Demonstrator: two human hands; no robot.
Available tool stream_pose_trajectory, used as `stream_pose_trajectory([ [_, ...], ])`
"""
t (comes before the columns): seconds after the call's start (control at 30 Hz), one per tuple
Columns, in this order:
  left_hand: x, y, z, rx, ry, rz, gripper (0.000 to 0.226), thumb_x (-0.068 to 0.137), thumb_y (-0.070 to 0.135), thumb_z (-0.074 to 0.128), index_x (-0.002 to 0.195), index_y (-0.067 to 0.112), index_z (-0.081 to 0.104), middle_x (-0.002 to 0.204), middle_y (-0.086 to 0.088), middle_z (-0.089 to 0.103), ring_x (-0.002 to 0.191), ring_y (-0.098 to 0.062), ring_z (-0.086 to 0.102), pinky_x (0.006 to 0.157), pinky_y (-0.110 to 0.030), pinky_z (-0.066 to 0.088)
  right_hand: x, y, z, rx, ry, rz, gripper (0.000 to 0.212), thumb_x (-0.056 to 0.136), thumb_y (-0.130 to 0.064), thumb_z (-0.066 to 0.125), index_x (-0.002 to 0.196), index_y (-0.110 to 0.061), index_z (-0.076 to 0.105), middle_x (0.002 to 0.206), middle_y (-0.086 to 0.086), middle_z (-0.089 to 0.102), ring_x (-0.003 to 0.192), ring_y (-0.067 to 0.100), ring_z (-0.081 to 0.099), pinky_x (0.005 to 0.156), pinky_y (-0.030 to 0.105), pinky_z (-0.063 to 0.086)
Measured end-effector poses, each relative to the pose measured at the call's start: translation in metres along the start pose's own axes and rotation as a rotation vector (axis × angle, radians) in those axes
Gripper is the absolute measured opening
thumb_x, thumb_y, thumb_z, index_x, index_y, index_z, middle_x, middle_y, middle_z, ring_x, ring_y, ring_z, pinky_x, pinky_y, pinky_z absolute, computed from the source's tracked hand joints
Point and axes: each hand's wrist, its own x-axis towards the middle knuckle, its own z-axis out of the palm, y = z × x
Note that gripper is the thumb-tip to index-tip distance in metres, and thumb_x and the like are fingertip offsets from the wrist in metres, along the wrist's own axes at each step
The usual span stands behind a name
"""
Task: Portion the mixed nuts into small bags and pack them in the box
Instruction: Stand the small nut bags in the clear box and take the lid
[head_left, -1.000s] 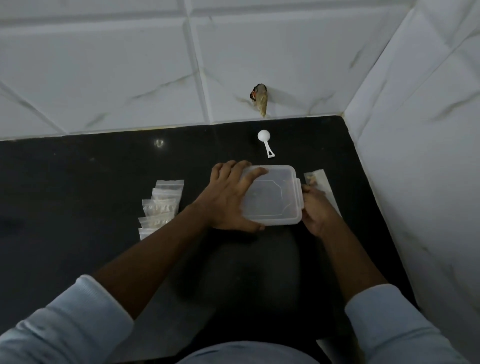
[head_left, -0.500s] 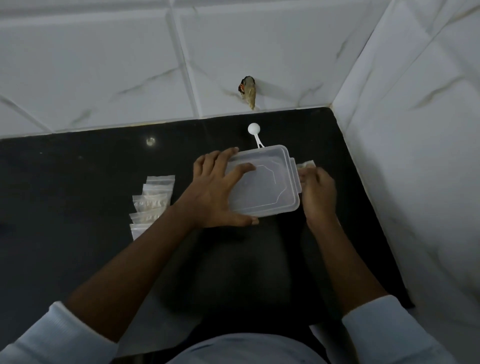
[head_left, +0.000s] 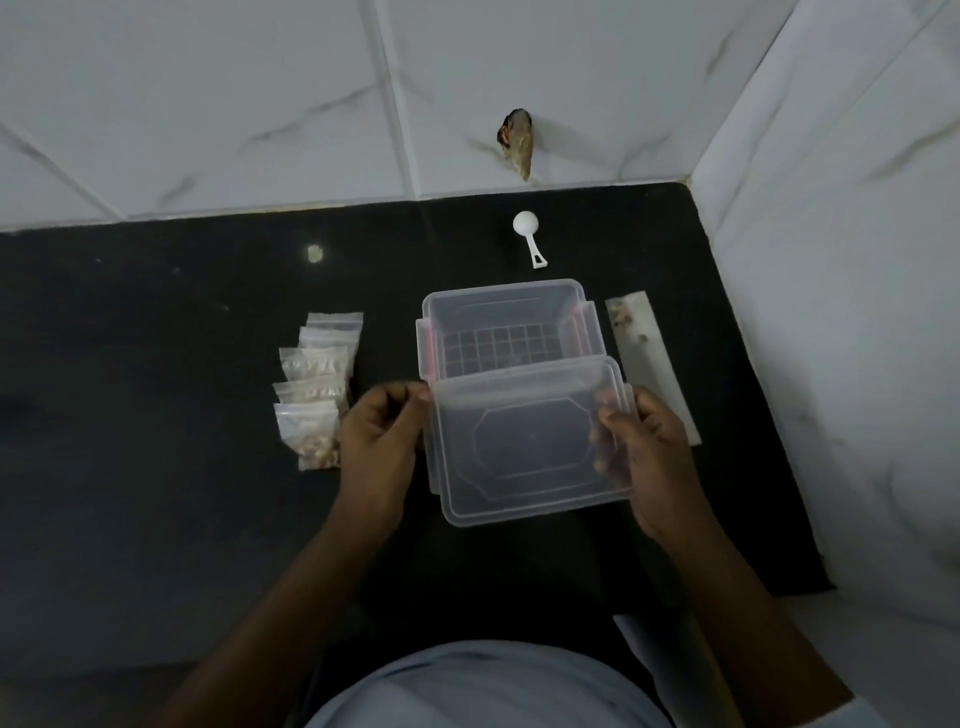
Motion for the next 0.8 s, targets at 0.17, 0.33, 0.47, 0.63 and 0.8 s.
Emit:
stream_pose_trajectory([
  [0.17, -0.018, -0.03, -0.014, 0.123, 0.043, -0.035, 0.008, 0.099, 0.009, 0.065, 0.097, 0.011, 0.072, 0.092, -0.006, 0.076, 0.083, -0.022, 0.073, 0.073, -0.036, 0.061, -0.003, 0.021, -0.013, -0.621, -0.081, 0.024, 0.005, 0.101, -0.032, 0.061, 0.1, -0.028, 0.064, 0.085, -0.005, 0.071, 0.075, 0.007, 0.07, 0.066, 0.024, 0.055],
  [0.33, -0.004, -0.057, -0.015, 0.367, 0.06, -0.045, 0.007, 0.097, 0.018, 0.068, 0.098, 0.021, 0.075, 0.092, 0.004, 0.077, 0.086, -0.013, 0.073, 0.082, -0.047, 0.061, 0.01, 0.031, -0.011, -1.06, -0.126, 0.014, 0.02, 0.101, -0.045, 0.058, 0.095, -0.026, 0.061, 0.086, -0.006, 0.065, 0.077, 0.006, 0.064, 0.073, 0.028, 0.055],
  [0.47, 0.001, -0.057, -0.009, 0.456, 0.08, -0.084, 0.011, 0.097, 0.021, 0.066, 0.102, 0.027, 0.074, 0.095, 0.013, 0.073, 0.087, 0.0, 0.069, 0.087, -0.038, 0.06, 0.015, 0.032, -0.01, -1.176, -0.058, -0.086, 0.021, 0.103, -0.042, 0.054, 0.096, -0.023, 0.059, 0.09, -0.004, 0.062, 0.08, 0.008, 0.06, 0.079, 0.034, 0.055],
  [0.63, -0.013, -0.055, -0.023, 0.383, 0.315, 0.131, 0.024, 0.091, 0.004, 0.064, 0.101, 0.024, 0.058, 0.105, 0.002, 0.06, 0.09, -0.013, 0.061, 0.076, -0.035, 0.053, 0.011, 0.027, -0.006, -1.178, -0.083, -0.288, 0.018, 0.106, -0.029, 0.051, 0.105, -0.02, 0.066, 0.093, -0.002, 0.066, 0.083, 0.011, 0.062, 0.081, 0.031, 0.053],
  [0.8, -0.01, -0.052, -0.055, 0.453, 0.657, 0.021, 0.043, 0.086, 0.007, 0.067, 0.121, 0.016, 0.042, 0.135, -0.007, 0.041, 0.13, -0.029, 0.04, 0.111, -0.051, 0.033, 0.007, 0.014, 0.009, -1.039, -0.12, -0.531, 0.016, 0.102, -0.014, 0.06, 0.113, -0.012, 0.071, 0.096, 0.003, 0.072, 0.087, 0.015, 0.068, 0.081, 0.03, 0.056],
])
